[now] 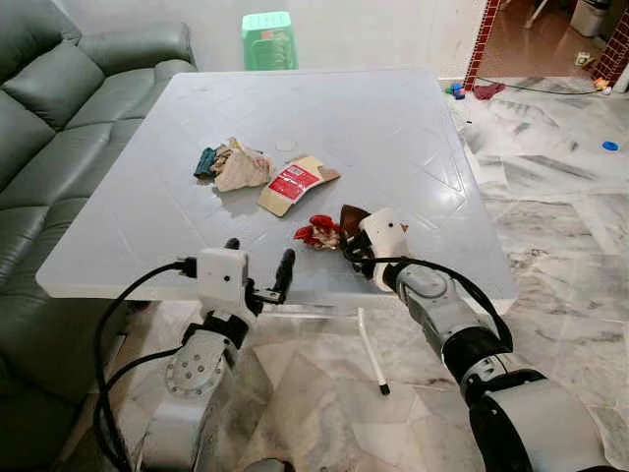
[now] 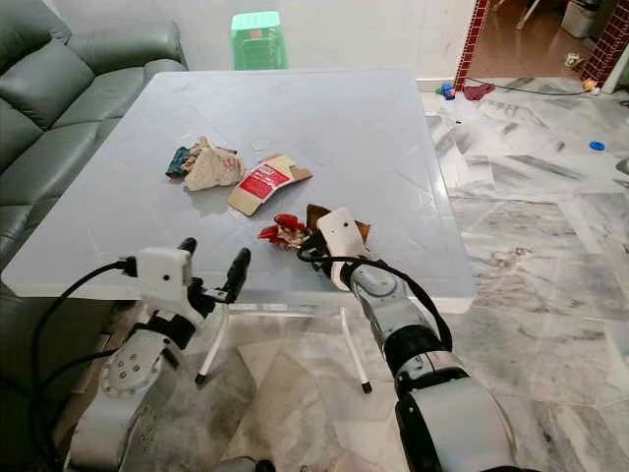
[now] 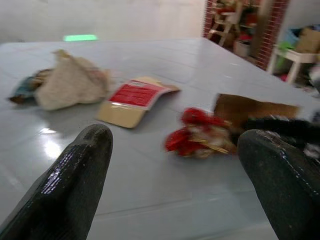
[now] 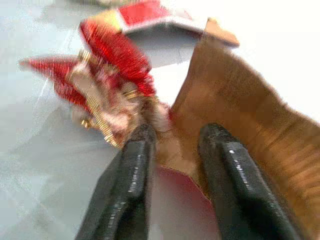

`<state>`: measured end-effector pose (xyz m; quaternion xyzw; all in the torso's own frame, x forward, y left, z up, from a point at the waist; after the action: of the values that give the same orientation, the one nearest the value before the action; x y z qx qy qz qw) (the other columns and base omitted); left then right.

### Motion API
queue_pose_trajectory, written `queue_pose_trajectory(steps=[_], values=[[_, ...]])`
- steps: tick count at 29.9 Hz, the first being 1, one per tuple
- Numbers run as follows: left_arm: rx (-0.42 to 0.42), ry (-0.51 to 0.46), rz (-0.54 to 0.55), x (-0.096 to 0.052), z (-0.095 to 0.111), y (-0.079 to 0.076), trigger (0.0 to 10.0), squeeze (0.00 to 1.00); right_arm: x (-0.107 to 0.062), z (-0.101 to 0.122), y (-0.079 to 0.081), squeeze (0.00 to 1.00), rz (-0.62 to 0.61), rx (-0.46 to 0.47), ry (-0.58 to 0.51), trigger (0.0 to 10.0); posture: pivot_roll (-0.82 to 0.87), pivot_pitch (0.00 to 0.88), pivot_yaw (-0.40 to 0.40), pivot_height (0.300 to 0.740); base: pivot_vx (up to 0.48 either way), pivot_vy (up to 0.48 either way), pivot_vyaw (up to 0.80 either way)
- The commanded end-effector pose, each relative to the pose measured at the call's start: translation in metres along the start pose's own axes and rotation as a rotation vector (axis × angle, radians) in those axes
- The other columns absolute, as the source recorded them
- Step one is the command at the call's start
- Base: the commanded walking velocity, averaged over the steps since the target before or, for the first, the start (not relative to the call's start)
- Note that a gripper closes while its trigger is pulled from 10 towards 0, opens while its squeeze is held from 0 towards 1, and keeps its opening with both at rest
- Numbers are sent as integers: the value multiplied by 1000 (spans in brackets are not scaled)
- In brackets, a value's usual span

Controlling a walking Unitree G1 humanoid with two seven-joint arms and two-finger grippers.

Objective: Picking trash to rubbish bin

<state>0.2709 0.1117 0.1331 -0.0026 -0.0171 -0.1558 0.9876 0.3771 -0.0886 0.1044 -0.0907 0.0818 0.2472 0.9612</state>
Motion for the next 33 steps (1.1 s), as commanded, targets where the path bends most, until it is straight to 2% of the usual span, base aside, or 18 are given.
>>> queue_pose_trajectory(steps=[1,7,15,17,24,25,26,28,32,33], values=[[-19,30,-40,1,-5,-5,10000,0,-1,6,-3,0,-2,2,-34,0,66,83,24,740,0,0,0],[-38,87,-153,0,-12,-20,10000,0,-6,1,-8,0,-14,6,-34,0,55,87,29,740,0,0,0],[-39,94,-169,-2,-13,-23,10000,0,-5,14,-13,0,-52,15,-95,0,57,91,28,740,0,0,0],[-23,74,-131,-1,-10,-18,10000,0,-5,29,-20,0,-91,20,-162,0,56,92,25,740,0,0,0],[28,11,10,6,0,1,10000,0,-9,48,-30,0,-127,22,-256,0,40,87,24,740,0,0,0],[48,-6,43,6,3,5,10000,0,-10,52,-31,0,-136,25,-281,0,40,87,24,740,0,0,0],[88,-33,123,8,7,15,10000,0,-14,60,-35,0,-159,35,-339,0,40,87,24,740,0,0,0],[104,-41,156,8,8,19,10000,0,-16,63,-37,0,-170,39,-361,0,40,87,24,740,0,0,0],[140,-64,264,12,13,32,10000,0,-31,84,-47,0,-239,38,-498,0,19,79,22,740,0,0,0],[140,-64,264,12,13,32,10000,0,-31,84,-47,0,-239,38,-498,0,19,79,22,740,0,0,0]])
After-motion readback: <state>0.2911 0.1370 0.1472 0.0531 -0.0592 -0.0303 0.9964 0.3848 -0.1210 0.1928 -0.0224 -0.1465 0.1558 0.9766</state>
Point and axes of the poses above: a point about 5 cm out from each wrist's last joint towards the gripper, its own x axis pointing out of the wrist towards the gripper, its own z axis along the axis of the wrist's last joint, y = z × x, the point moved 1 cm from there along x, pointing out of the wrist towards the gripper, and after that the axes turned 2 degrees about x, right-handed, at the moved point
